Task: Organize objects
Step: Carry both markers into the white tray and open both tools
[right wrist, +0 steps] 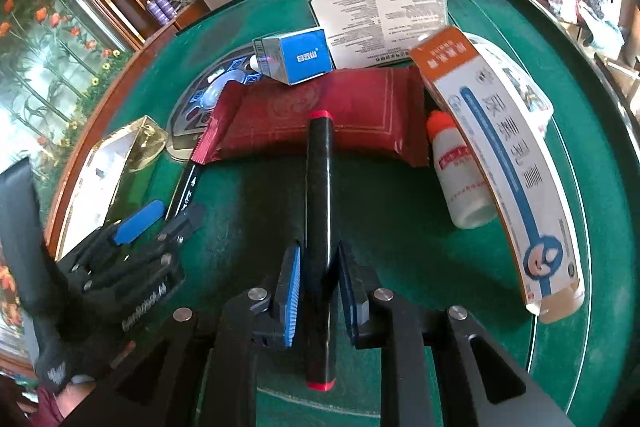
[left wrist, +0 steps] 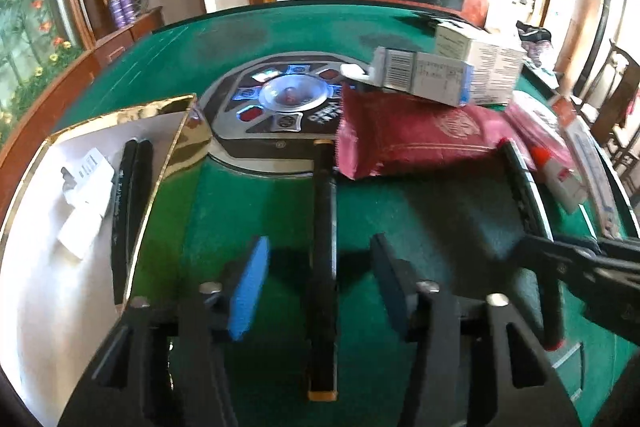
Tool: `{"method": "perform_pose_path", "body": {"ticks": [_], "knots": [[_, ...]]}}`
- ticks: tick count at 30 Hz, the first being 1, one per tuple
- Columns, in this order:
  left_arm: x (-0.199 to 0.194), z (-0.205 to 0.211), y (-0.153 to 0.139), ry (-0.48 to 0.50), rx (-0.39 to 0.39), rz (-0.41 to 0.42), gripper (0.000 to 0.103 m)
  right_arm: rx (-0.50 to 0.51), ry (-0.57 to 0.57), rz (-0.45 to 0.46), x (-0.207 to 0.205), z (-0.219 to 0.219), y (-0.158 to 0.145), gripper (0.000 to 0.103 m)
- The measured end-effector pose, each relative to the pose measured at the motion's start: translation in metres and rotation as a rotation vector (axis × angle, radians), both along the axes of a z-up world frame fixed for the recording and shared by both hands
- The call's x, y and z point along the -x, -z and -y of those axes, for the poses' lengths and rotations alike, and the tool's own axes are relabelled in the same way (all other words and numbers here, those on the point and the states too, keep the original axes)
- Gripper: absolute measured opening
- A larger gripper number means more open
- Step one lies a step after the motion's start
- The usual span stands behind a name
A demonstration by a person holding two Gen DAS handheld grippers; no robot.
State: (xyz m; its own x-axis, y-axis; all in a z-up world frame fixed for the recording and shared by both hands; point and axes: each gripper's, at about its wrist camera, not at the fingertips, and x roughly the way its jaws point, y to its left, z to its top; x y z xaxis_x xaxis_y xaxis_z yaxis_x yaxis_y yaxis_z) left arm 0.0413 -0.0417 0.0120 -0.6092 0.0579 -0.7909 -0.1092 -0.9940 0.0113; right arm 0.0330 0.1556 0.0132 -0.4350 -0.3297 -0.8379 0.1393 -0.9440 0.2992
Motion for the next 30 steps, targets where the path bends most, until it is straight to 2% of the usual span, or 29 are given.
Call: {"method": "perform_pose_path", "body": {"ticks": [1, 2, 6, 8, 13, 22, 30], "knots": [[-0.001, 0.0, -0.001, 0.007, -0.003, 0.004, 0.016, -0.017, 0.001, -0.008, 0.002, 0.004, 0.0, 0.022], [-0.003, 0.002, -0.002, 0.015, -0.035, 0.015, 0.014, -0.033, 0.002, -0.018, 0.003, 0.007, 0.0, 0.023], [-0.011, 0.014, -0.002, 0.024, -0.135, 0.038, 0.014, -0.097, 0.008, -0.063, 0.004, 0.019, -0.001, 0.022], [-0.015, 0.022, -0.001, 0.019, -0.187, 0.052, 0.014, -0.115, 0.016, -0.078, 0.002, 0.019, -0.001, 0.016], [-0.032, 0.041, -0.002, 0.014, -0.301, 0.077, 0.014, -0.012, 0.023, -0.068, -0.006, 0.009, -0.001, 0.016], [-0.069, 0.068, -0.033, 0.028, -0.39, -0.009, 0.014, 0.106, 0.003, -0.116, -0.034, 0.012, -0.026, 0.016], [-0.093, 0.123, -0.067, -0.038, -0.388, -0.114, 0.014, 0.133, -0.072, -0.167, -0.049, 0.045, -0.057, 0.016]]}}
